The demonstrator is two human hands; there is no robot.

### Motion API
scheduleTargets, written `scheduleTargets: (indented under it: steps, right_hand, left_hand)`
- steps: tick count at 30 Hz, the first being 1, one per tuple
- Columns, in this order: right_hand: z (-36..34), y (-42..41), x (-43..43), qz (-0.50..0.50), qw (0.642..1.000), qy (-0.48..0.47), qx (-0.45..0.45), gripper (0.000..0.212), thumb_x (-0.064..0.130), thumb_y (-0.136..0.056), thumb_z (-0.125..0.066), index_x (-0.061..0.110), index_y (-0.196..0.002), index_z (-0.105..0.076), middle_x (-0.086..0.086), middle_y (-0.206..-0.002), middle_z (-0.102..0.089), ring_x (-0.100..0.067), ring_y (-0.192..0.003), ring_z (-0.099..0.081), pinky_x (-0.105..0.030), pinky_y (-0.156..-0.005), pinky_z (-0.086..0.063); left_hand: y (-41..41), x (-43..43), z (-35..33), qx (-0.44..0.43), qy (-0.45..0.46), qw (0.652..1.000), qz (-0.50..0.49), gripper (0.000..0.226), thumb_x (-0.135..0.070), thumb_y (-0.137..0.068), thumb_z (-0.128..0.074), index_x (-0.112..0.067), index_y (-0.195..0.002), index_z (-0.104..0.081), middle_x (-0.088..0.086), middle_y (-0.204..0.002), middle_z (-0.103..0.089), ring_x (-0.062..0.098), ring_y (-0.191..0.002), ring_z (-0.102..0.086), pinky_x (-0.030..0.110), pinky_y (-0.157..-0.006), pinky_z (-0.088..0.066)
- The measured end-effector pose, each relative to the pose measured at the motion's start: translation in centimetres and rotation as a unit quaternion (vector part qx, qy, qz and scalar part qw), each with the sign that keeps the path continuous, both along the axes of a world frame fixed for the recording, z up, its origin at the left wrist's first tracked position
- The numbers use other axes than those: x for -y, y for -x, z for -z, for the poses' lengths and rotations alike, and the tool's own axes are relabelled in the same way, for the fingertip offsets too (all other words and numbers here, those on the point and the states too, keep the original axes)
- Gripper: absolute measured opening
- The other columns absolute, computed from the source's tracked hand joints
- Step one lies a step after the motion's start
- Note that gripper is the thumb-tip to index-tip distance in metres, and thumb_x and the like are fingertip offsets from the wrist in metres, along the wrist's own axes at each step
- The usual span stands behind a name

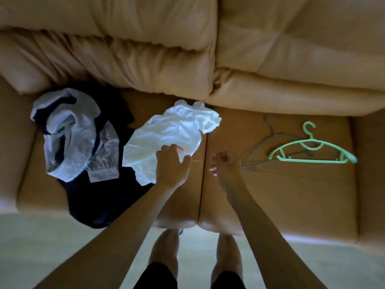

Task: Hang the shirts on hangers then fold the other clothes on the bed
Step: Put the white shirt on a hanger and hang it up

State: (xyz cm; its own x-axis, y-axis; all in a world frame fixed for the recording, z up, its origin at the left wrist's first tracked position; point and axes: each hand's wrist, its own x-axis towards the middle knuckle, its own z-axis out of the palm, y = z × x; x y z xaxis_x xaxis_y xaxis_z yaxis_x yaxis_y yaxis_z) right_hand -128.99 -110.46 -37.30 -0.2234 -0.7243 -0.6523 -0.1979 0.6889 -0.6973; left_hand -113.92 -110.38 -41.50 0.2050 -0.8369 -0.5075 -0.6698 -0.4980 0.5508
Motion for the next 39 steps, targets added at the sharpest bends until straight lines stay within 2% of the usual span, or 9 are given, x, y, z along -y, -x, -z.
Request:
scheduleTargets:
  steps: [5,10,14,19,23,26,30,34,39]
  right_hand:
    - [7.7,0.0,0.5,-0.037,0.999,-0.012,0.011,0.006,0.01,-0.096,-0.058,0.013,-0.1,-0.062,0.001,-0.076,-0.063,-0.011,-0.064,-0.061,-0.026,-0.061,-0.047]
    - [13.4,0.2,0.1,-0.077,0.997,-0.023,0.013,0.009,0.011,-0.097,-0.058,0.018,-0.101,-0.062,0.003,-0.077,-0.065,-0.011,-0.067,-0.064,-0.025,-0.062,-0.049]
    - [15.1,-0.1,-0.1,-0.103,0.994,-0.035,0.015,0.013,0.01,-0.096,-0.059,0.023,-0.098,-0.06,0.005,-0.079,-0.062,-0.014,-0.072,-0.064,-0.023,-0.064,-0.047]
    - [14.3,-0.2,0.7,-0.089,0.994,-0.049,0.034,0.019,0.014,-0.096,-0.063,0.011,-0.114,-0.06,-0.002,-0.091,-0.066,-0.014,-0.078,-0.066,-0.029,-0.075,-0.054]
    - [12.6,-0.8,2.9,-0.065,0.979,-0.104,0.165,0.041,0.033,-0.094,-0.068,0.019,-0.131,-0.057,-0.001,-0.121,-0.066,-0.013,-0.109,-0.067,-0.04,-0.097,-0.055]
    - [11.7,-0.6,4.4,-0.054,0.954,-0.073,0.285,0.051,0.043,-0.088,-0.069,0.023,-0.133,-0.057,-0.001,-0.129,-0.066,-0.015,-0.116,-0.066,-0.038,-0.1,-0.053]
    - [10.7,0.2,5.8,-0.084,0.969,-0.034,0.232,0.035,0.026,-0.076,-0.073,0.014,-0.109,-0.066,-0.003,-0.082,-0.062,-0.021,-0.081,-0.052,-0.038,-0.084,-0.046]
    - [10.0,0.7,6.4,-0.115,0.975,-0.005,0.188,0.02,0.001,-0.088,-0.064,-0.008,-0.106,-0.065,-0.006,-0.081,-0.064,-0.016,-0.075,-0.062,-0.039,-0.079,-0.055]
    - [10.4,3.8,7.4,0.078,0.992,0.075,0.068,0.007,0.014,-0.086,-0.075,0.021,-0.083,-0.077,0.003,-0.067,-0.067,-0.011,-0.065,-0.061,-0.031,-0.078,-0.052]
  left_hand:
    - [-0.3,-0.4,10.5,0.108,-0.033,0.992,0.06,0.063,-0.042,-0.087,-0.066,-0.012,-0.137,-0.043,0.014,-0.143,-0.034,0.035,-0.135,-0.028,0.047,-0.103,-0.041]
    - [-1.7,0.5,18.4,0.263,-0.149,0.934,0.192,0.118,-0.063,-0.08,-0.069,-0.022,-0.158,0.009,0.016,-0.163,0.021,0.046,-0.149,0.016,0.067,-0.113,-0.021]
    - [-2.8,1.0,19.0,0.322,-0.092,0.918,0.213,0.081,-0.039,-0.086,-0.07,-0.027,-0.151,-0.024,0.01,-0.159,-0.017,0.039,-0.141,-0.027,0.05,-0.1,-0.043]
    - [-4.1,3.5,15.2,0.041,0.045,0.997,0.055,0.034,-0.014,-0.09,-0.058,-0.017,-0.124,-0.058,0.008,-0.114,-0.068,0.031,-0.105,-0.064,0.039,-0.087,-0.052]
    - [-2.4,4.9,8.3,-0.235,0.067,0.966,-0.084,0.015,-0.028,-0.102,-0.053,-0.025,-0.108,-0.067,-0.007,-0.09,-0.073,0.006,-0.084,-0.068,0.024,-0.077,-0.053]
    - [-1.7,5.0,5.3,-0.341,-0.01,0.924,-0.171,0.03,-0.042,-0.104,-0.047,-0.025,-0.097,-0.07,-0.005,-0.083,-0.075,0.013,-0.081,-0.073,0.031,-0.075,-0.058]
    - [-1.8,5.0,3.7,-0.387,-0.04,0.903,-0.182,0.041,-0.052,-0.099,-0.051,-0.02,-0.117,-0.068,0.01,-0.108,-0.074,0.028,-0.101,-0.072,0.047,-0.09,-0.057]
    - [-2.5,4.6,3.1,-0.428,-0.01,0.892,-0.144,0.039,-0.043,-0.088,-0.069,-0.02,-0.119,-0.067,0.005,-0.109,-0.074,0.024,-0.103,-0.072,0.037,-0.081,-0.06]
    - [-4.7,4.7,4.3,-0.226,0.08,0.951,-0.197,0.022,-0.02,-0.09,-0.073,-0.023,-0.112,-0.069,-0.006,-0.097,-0.074,0.005,-0.086,-0.072,0.024,-0.069,-0.057]
